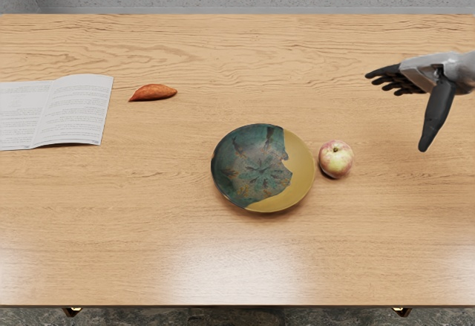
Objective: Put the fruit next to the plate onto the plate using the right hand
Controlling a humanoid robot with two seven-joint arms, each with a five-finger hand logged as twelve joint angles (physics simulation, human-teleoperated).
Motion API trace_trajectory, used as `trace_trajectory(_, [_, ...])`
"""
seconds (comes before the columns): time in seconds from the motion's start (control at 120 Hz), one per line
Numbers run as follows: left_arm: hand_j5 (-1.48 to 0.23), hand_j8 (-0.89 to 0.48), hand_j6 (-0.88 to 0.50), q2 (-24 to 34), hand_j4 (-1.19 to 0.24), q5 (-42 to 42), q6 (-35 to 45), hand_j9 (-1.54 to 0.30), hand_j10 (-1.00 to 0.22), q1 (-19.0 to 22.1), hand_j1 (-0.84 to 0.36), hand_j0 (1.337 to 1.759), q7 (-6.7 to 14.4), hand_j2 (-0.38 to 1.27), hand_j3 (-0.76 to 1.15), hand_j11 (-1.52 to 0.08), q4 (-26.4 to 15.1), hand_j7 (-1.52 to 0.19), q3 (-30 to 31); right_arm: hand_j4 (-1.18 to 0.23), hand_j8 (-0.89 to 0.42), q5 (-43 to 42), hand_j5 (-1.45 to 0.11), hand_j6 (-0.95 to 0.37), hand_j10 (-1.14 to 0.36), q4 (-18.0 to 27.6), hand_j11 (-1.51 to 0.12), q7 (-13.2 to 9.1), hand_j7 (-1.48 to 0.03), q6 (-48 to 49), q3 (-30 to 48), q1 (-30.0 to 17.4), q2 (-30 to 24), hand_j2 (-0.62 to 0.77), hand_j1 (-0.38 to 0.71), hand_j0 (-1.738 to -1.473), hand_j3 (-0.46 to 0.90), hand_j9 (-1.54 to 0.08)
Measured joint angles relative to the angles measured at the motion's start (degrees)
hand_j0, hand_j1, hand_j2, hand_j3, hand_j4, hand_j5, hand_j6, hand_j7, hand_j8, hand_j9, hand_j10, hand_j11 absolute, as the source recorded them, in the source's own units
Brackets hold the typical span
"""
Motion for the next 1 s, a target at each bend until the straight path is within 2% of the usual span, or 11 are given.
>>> trace_trajectory(0.15, [0.00,0.00,0.00,0.0,0.00,0.0,0.0,0.00,0.00,0.0,0.35,1.658,0.0,0.00,0.00,0.00,0.0,0.00,0.0,-0.01,-0.01,0.0,0.00,-0.01,0.00,0.3,0.00,-0.4,0.00,0.0,0.1,0.0,0.5,0.00,-0.35,-1.658,0.00,0.00])
trace_trajectory(0.275, [0.00,0.00,0.00,0.0,0.00,0.0,0.0,0.00,0.00,0.0,0.35,1.658,0.0,0.00,0.00,0.00,0.0,0.00,0.0,-0.01,-0.01,0.0,0.00,-0.01,0.00,1.9,0.00,-5.2,0.00,0.0,1.0,1.9,1.1,0.00,-0.35,-1.658,0.00,0.00])
trace_trajectory(0.4, [0.00,0.00,0.00,0.0,0.00,0.0,0.0,0.00,0.00,0.0,0.35,1.658,0.0,0.00,0.00,0.00,0.0,0.00,0.0,0.00,-0.01,1.6,0.00,-0.01,0.00,5.9,0.00,-7.2,0.00,0.0,1.6,3.7,2.4,0.00,-0.35,-1.658,0.00,0.00])
trace_trajectory(0.608, [0.00,0.00,0.00,0.0,0.00,0.0,0.0,0.00,0.00,0.0,0.35,1.658,0.0,0.00,0.00,0.00,0.0,0.00,0.0,0.00,0.00,-0.5,0.00,-0.01,0.00,13.8,0.00,-7.9,0.00,0.0,1.5,4.0,2.6,0.00,-0.35,-1.658,0.00,0.00])
trace_trajectory(0.85, [0.00,0.00,0.00,0.0,0.00,0.0,0.0,0.00,0.00,0.0,0.35,1.658,0.0,0.00,0.00,0.00,0.0,0.00,0.0,0.00,0.00,-7.4,0.00,-0.01,0.00,16.5,0.00,-8.0,0.00,0.0,1.3,3.0,3.8,0.00,-0.35,-1.658,0.00,0.00])
trace_trajectory(1.0, [0.00,0.00,0.00,0.0,0.00,0.0,0.0,0.00,0.00,0.0,0.35,1.658,0.0,0.00,0.00,0.00,0.0,0.00,0.0,0.00,0.00,-10.2,0.00,-0.01,0.00,21.7,0.00,-8.0,0.00,-1.5,1.7,0.3,2.3,0.00,-0.35,-1.658,0.00,0.00])
